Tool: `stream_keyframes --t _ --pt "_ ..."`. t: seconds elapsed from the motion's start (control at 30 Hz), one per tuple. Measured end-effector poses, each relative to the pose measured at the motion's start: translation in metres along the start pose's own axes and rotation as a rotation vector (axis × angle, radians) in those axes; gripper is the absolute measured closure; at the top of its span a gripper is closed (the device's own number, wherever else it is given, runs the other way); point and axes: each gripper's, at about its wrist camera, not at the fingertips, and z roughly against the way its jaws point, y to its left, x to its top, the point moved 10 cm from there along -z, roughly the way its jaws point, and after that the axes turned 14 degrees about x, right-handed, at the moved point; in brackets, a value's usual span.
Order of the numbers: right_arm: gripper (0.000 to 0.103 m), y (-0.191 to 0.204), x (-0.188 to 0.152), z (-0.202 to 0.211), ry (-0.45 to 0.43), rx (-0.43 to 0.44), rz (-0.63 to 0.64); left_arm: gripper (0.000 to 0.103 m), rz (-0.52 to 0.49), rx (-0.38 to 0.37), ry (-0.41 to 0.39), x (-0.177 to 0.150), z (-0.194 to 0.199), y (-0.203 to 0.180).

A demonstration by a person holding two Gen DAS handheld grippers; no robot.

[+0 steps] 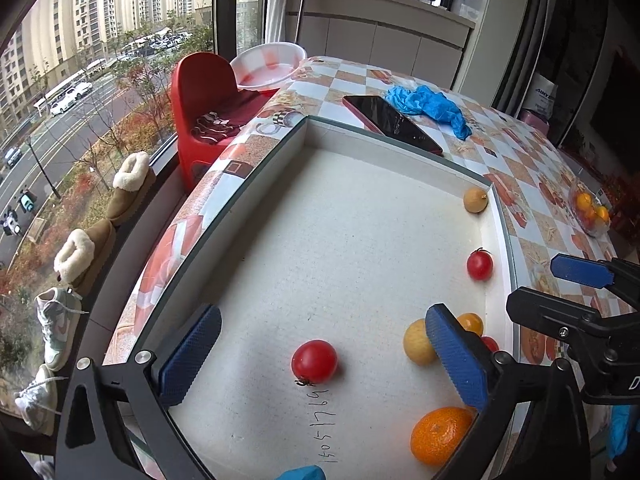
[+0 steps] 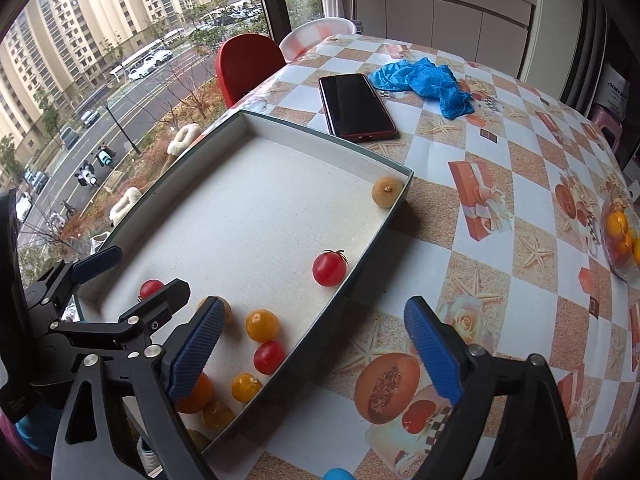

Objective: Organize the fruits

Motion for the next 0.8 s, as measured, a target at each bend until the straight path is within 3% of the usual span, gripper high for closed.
stream_keyframes --t 0.8 --pt "0.000 0.002 -0.011 0.004 0.029 -0.023 0.029 0.000 -0.057 0.035 0.034 -0.014 0.010 -0.006"
